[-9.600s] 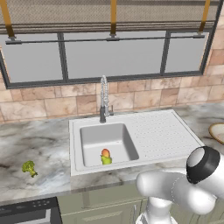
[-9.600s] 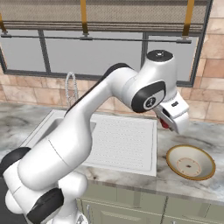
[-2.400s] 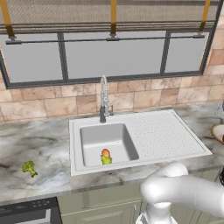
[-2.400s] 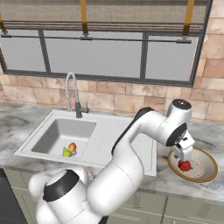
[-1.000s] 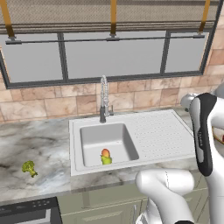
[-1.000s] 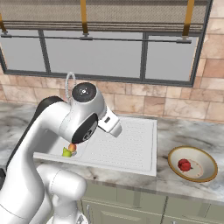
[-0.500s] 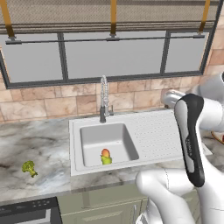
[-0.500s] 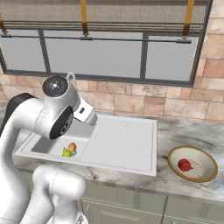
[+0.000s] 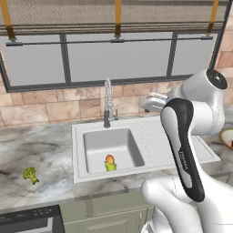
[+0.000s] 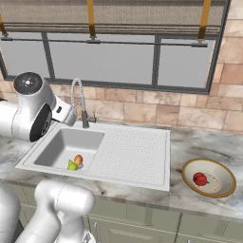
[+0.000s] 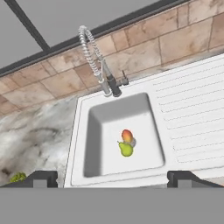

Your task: There is a mixed pile of frozen fruits and vegetables on the counter. Locate all the frozen vegetables and place the items in a bowl on the counter. Take all the frozen fruits and defrost them in a running sink.

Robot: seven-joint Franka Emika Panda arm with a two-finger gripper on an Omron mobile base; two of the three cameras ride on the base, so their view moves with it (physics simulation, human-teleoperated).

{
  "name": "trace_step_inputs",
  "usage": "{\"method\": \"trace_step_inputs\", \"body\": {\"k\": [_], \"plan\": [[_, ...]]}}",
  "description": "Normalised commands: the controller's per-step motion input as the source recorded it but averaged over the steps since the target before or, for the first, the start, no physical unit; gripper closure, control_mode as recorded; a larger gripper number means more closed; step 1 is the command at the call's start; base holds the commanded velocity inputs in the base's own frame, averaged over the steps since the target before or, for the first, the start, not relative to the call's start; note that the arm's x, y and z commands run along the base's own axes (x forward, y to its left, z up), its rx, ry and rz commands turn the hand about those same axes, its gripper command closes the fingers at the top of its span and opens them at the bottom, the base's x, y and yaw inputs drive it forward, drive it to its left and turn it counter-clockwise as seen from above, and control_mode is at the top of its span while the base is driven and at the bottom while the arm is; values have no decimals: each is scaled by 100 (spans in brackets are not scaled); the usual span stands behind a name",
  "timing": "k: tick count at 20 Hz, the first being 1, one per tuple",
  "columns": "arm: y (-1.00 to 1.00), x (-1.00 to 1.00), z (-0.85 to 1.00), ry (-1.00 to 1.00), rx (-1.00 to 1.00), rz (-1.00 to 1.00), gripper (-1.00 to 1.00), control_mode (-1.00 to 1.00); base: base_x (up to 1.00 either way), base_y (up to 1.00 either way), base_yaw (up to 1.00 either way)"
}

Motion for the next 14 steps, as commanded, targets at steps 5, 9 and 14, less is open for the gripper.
{"method": "trace_step_inputs", "body": {"k": [5,9,14], "plan": [[83,-25,2,0,-1,20,-100,-100,0,0,0],[83,-12,3,0,0,20,-100,-100,0,0,0],[78,-7,6,0,0,20,-100,-100,0,0,0]]}}
